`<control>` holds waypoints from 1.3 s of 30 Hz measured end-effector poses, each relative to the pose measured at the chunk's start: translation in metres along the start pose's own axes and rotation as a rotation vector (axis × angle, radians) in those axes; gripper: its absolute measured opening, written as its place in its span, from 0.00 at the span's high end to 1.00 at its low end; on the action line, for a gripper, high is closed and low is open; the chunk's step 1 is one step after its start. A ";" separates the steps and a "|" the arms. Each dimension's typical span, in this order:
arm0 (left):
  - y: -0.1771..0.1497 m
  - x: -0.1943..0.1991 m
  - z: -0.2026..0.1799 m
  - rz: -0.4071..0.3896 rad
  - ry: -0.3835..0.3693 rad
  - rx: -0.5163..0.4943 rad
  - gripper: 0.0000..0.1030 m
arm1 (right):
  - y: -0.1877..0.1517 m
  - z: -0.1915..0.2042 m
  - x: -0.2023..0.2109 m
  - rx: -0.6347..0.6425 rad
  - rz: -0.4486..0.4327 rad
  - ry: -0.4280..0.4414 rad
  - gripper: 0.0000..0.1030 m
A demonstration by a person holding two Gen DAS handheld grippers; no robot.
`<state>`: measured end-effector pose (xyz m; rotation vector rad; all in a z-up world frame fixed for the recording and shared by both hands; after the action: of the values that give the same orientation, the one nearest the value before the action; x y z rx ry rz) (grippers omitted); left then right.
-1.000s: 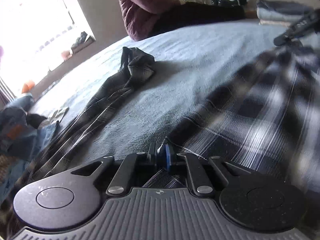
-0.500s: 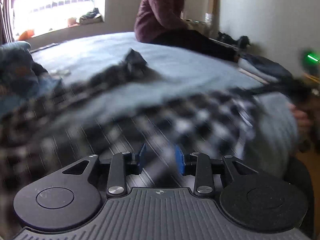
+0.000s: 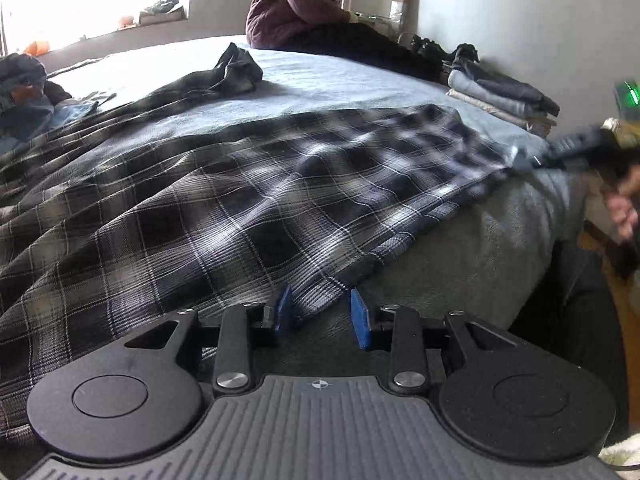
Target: Fold clothes
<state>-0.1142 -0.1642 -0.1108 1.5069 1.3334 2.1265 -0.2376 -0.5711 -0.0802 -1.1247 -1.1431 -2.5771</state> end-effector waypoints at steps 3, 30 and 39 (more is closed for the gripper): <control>-0.002 0.005 -0.001 0.006 0.013 -0.008 0.69 | 0.000 -0.022 0.010 -0.117 -0.019 0.028 0.93; -0.133 0.155 0.150 -0.182 0.333 0.975 0.65 | 0.030 -0.017 0.020 -0.335 0.014 0.251 0.93; -0.135 0.148 0.181 -0.057 0.586 1.030 0.65 | 0.016 -0.028 0.027 -0.395 0.038 0.220 0.93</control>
<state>-0.0719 0.1024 -0.1065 1.0090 2.9354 1.9744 -0.2675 -0.5963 -0.0651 -0.8764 -0.5764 -2.8845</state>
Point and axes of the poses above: each gripper's, at about its wrist camera, not at the fingertips, and x roughly against the way its jaws point, z to its left, y to its top, the point moved 1 cm from there along -x, roughly the way its jaws point, and after that the axes turned 12 degrees about -x, right-handed, at the moved point
